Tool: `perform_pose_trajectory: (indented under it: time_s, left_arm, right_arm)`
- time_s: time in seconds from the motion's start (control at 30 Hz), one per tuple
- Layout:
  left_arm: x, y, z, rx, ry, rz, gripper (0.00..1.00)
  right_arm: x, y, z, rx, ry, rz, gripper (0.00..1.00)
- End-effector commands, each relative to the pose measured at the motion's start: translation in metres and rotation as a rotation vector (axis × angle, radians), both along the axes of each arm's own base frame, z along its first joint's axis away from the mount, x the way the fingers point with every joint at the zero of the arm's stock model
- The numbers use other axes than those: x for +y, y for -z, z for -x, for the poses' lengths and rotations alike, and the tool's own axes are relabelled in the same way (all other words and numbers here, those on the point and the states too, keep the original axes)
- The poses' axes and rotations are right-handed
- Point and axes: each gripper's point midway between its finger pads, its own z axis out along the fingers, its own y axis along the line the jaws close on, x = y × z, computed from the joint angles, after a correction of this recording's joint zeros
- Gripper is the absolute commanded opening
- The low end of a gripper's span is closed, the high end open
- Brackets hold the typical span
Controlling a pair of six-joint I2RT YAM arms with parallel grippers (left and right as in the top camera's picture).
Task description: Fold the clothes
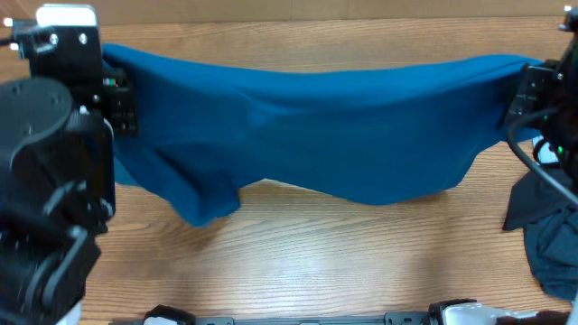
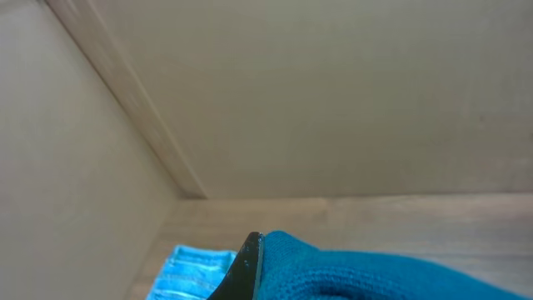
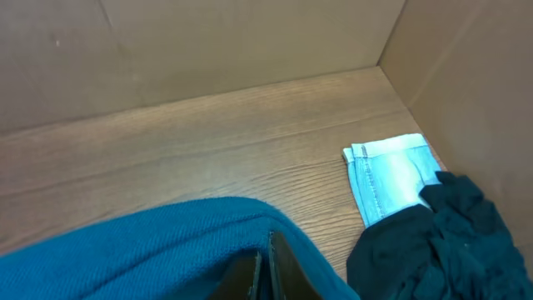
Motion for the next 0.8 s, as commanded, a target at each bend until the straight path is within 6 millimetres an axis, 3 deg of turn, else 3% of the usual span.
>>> perform_pose_trajectory:
  time_s: [0.0, 0.13, 0.17, 0.2, 0.23, 0.3, 0.37, 0.43, 0.53, 0.57, 0.63, 0.7, 0.77]
  left_arm:
    - [-0.014, 0.026, -0.045, 0.081, 0.081, 0.087, 0.04]
    - [-0.028, 0.073, -0.130, 0.171, 0.124, 0.052, 0.04]
    - [-0.031, 0.082, -0.151, 0.173, 0.132, 0.024, 0.04]
    - [-0.033, 0.091, -0.181, 0.155, 0.134, -0.020, 0.04]
    - [-0.023, 0.090, -0.207, 0.097, 0.083, -0.034, 0.04]
    - [-0.013, 0.076, -0.220, 0.031, 0.059, -0.025, 0.04]
    - [0.009, 0.032, -0.218, -0.097, 0.035, 0.000, 0.04]
    - [0.025, -0.007, -0.195, -0.141, 0.034, 0.031, 0.04]
    - [0.029, -0.018, -0.175, -0.113, 0.029, 0.033, 0.04]
    - [0.021, -0.012, -0.169, -0.083, 0.068, 0.083, 0.04]
    - [-0.007, 0.020, -0.161, 0.050, 0.199, 0.195, 0.04]
    - [-0.037, 0.065, -0.143, 0.256, 0.324, 0.328, 0.04]
    - [-0.049, 0.116, -0.110, 0.508, 0.323, 0.440, 0.04]
  right_arm:
    - [0.014, 0.020, -0.045, 0.066, -0.099, 0.038, 0.04]
    - [0.032, 0.074, -0.129, 0.153, -0.173, 0.056, 0.04]
    - [0.035, 0.085, -0.154, 0.144, -0.183, 0.068, 0.04]
    - [0.038, 0.095, -0.195, 0.088, -0.180, 0.087, 0.04]
    - [0.038, 0.096, -0.222, 0.021, -0.160, 0.096, 0.04]
    - [0.036, 0.077, -0.239, -0.082, -0.144, 0.096, 0.04]
    - [0.020, 0.032, -0.238, -0.214, -0.078, 0.118, 0.04]
    - [0.008, 0.005, -0.219, -0.245, -0.051, 0.122, 0.04]
    - [-0.002, 0.019, -0.199, -0.148, -0.037, 0.131, 0.04]
    - [-0.003, 0.040, -0.187, -0.055, -0.027, 0.111, 0.04]
    - [-0.002, 0.074, -0.163, 0.102, -0.007, 0.061, 0.04]
    - [0.003, 0.101, -0.136, 0.262, -0.035, 0.031, 0.04]
    - [0.015, 0.125, -0.109, 0.415, -0.090, -0.026, 0.04]
